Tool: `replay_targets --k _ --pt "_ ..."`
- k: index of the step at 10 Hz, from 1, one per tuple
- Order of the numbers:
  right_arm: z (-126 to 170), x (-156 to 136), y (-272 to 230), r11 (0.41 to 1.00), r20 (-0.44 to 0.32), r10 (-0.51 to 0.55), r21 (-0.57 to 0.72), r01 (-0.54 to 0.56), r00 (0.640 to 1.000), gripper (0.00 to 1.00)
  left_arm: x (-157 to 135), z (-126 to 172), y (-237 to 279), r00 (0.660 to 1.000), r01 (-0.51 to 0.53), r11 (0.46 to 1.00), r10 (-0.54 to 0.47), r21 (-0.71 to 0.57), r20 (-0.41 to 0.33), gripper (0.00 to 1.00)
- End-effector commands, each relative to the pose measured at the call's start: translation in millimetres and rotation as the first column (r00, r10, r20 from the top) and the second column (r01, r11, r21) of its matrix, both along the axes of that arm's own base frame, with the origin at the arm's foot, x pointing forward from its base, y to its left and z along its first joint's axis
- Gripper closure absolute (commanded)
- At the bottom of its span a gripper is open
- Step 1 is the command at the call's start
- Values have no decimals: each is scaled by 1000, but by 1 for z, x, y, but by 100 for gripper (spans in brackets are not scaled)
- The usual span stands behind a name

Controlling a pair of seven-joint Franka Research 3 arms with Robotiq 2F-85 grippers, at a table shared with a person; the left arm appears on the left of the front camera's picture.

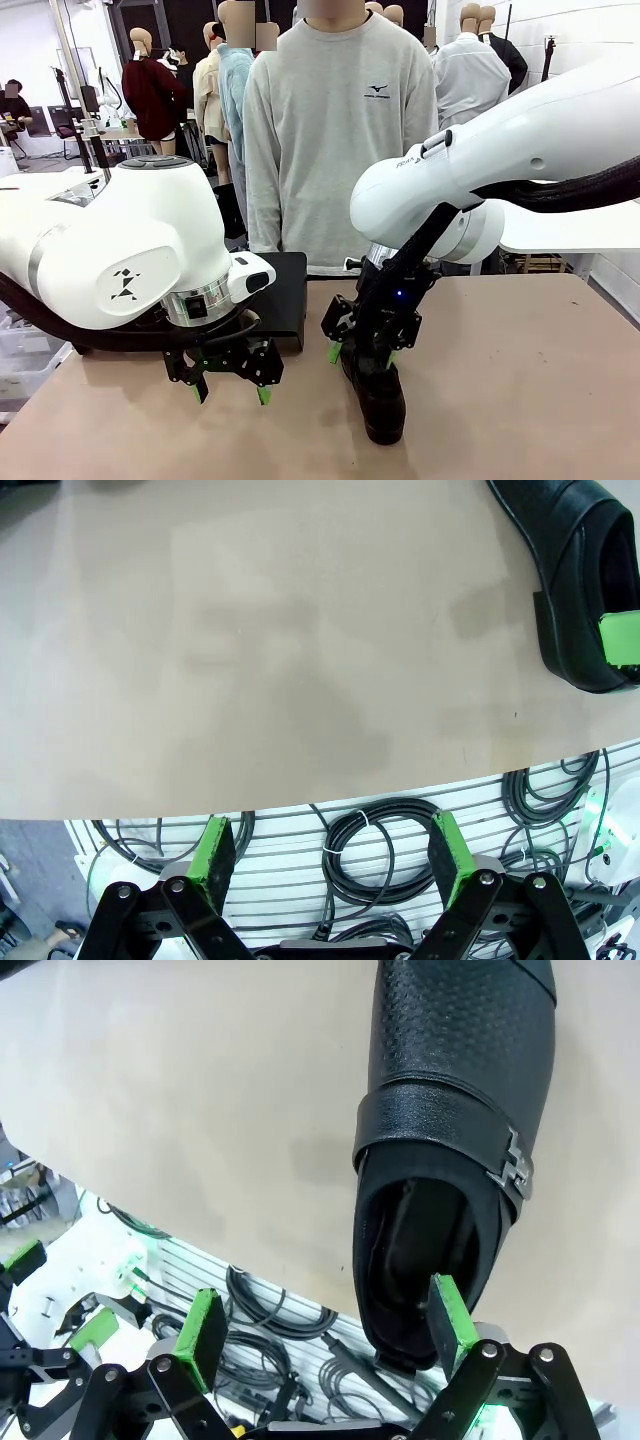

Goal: Organize the shoes by placing them on the stand.
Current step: Place the Shoe from the middle of the table onto the Shoes Stand.

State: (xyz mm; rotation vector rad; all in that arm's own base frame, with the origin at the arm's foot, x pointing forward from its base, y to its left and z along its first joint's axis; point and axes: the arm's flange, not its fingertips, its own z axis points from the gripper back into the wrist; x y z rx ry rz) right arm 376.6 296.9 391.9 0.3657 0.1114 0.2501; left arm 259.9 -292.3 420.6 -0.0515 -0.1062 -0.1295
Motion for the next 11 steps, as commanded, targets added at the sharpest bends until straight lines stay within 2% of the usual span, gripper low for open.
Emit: replay_targets --k 1,3,5,7,8,9,11 --pt "5 -9 -9 999 35 8 51 -10 999 0 -1 -1 3 1000 -1 1000 1 -4 -6 0" --pt "39 -17 -29 993 43 86 82 -89 995 0 -1 -1 3 1000 -1 1000 1 -4 -6 0" --pt "69 -17 -70 993 18 107 39 -108 994 0 -1 -1 3 1000 -1 1000 1 -4 -6 0" --pt "71 -10 -122 982 -61 186 -24 -187 981 0 -1 -1 3 1000 -1 1000 1 -4 -6 0" --pt "66 -9 -145 989 -95 140 -36 -144 986 0 0 0 0 1000 0 1000 0 0 0 0" --pt "61 -9 -165 997 -91 72 -7 -73 993 0 3 -3 -20 996 -83 996 84 -16 15 0" --pt "46 -11 -182 1000 -77 28 14 -27 997 0 12 -3 -63 970 -234 961 240 -145 24 0"
